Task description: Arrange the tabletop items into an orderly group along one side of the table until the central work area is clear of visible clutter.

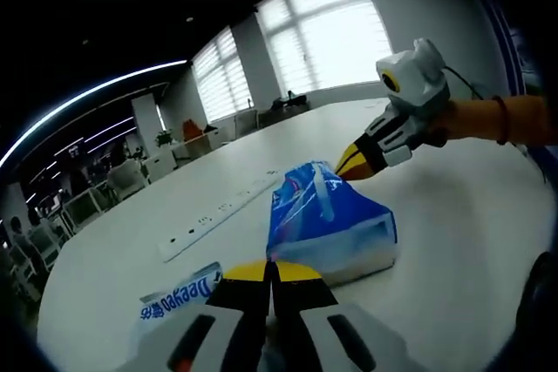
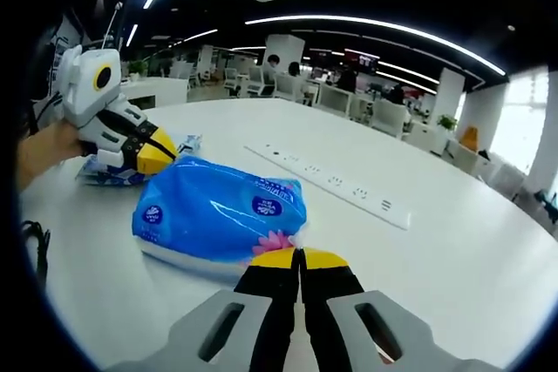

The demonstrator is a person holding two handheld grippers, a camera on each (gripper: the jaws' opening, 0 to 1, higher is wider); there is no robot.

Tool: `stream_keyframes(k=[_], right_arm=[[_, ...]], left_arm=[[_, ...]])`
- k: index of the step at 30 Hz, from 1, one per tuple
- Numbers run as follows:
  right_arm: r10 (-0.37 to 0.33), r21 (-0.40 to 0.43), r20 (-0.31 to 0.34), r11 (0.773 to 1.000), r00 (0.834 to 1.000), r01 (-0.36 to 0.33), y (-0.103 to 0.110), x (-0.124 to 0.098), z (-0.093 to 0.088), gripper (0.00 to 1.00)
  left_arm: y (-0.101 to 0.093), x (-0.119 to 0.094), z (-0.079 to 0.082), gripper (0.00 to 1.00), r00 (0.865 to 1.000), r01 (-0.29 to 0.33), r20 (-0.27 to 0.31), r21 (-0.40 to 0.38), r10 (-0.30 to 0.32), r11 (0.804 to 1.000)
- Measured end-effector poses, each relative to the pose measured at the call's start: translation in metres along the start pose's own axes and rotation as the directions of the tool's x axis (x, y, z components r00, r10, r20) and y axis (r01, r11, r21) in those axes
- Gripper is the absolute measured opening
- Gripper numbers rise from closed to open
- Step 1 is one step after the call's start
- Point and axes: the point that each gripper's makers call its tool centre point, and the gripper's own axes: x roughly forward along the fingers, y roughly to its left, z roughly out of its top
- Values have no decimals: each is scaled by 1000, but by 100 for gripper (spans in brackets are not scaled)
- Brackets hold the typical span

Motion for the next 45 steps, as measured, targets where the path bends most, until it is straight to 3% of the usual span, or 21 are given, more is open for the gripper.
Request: stream_keyframes(k=[14, 27, 36, 45], right_arm=[[-9, -7, -26, 1000, 1000, 9, -6, -20, -10, 0], [-50, 8, -27, 999, 998, 50, -14, -45, -8, 0], [-73, 131, -29, 988, 997, 76, -27, -72, -14, 0], [-110, 180, -62, 976, 992, 119, -37, -90, -32, 0]], left_arm=[[-13, 10, 7, 0, 999, 38, -3, 22, -38, 999], [-20, 19, 19, 0, 999, 52, 7, 10, -52, 999], [-39, 32, 46, 0, 995, 88, 36, 29, -89, 996], [-59, 46, 49, 0, 993, 115, 14, 79, -116, 990]])
